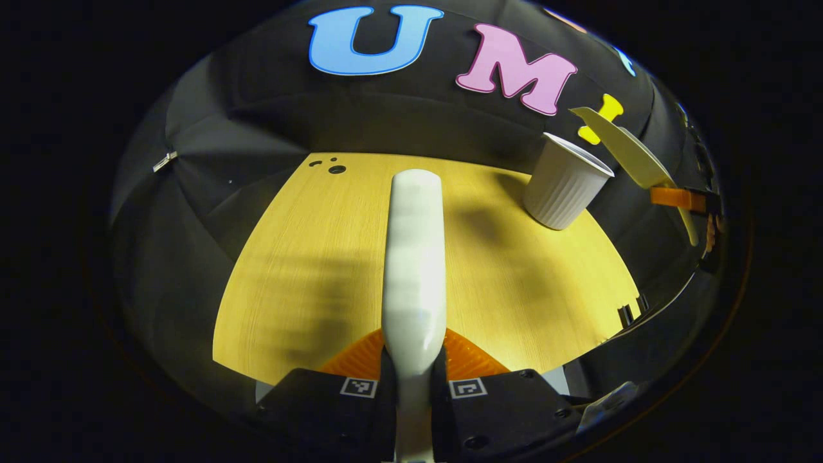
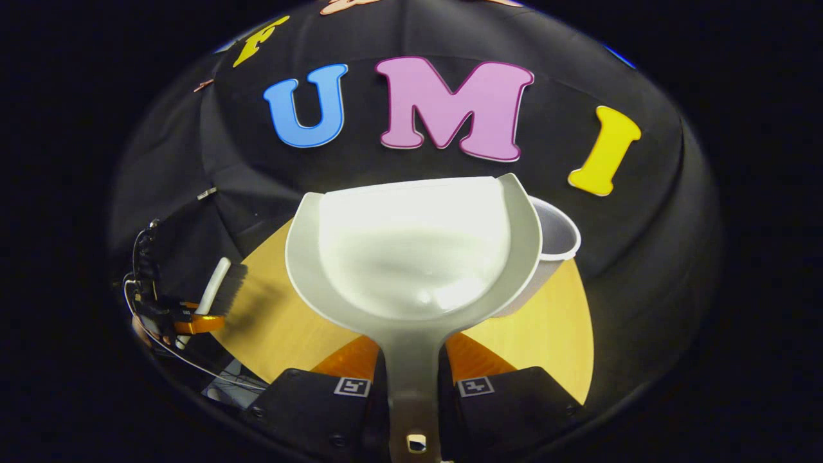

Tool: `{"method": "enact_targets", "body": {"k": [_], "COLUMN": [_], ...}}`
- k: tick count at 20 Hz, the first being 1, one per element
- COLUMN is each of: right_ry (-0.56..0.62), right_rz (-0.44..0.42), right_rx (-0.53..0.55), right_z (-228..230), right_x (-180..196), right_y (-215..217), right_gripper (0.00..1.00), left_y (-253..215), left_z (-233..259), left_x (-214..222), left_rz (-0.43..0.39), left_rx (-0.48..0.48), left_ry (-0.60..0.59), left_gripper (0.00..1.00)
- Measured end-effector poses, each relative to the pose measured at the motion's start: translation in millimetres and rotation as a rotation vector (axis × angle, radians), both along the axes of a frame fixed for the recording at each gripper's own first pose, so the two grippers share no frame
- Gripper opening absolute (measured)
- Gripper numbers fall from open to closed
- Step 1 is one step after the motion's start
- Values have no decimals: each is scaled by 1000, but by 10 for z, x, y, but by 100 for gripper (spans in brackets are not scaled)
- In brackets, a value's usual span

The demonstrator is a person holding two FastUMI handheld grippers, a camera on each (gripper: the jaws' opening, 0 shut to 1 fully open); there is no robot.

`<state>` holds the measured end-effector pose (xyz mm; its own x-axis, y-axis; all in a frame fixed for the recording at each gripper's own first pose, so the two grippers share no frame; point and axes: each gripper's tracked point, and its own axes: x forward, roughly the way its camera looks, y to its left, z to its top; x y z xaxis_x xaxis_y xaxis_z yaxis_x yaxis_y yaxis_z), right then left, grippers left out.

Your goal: Pick up the small broom and dustpan from the desktop, sweep the trash into the dustpan with the broom, and then empty the trash into the garbage bin.

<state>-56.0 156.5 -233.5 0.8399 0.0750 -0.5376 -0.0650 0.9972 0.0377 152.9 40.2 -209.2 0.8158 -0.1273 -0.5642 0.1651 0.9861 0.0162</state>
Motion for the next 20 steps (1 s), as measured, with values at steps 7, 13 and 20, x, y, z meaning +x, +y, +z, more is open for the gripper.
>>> {"method": "enact_targets", "body": {"k": [7,13,20], "right_ry": [122,316,403], "right_rz": [72,24,-58], "right_rx": [58,125,137], "right_z": [-867,-1968,-2688], "right_x": [-138,-418,-528], "right_y": [360,467,435], "right_gripper": [34,31,34], "left_y": [-111,-278,-320], "left_z": [-421,-796,-1289], "left_x": [214,741,1056], "left_rz": [31,32,26], "left_rx": [11,90,199], "left_ry": [79,125,192], "left_gripper": [26,27,27]}}
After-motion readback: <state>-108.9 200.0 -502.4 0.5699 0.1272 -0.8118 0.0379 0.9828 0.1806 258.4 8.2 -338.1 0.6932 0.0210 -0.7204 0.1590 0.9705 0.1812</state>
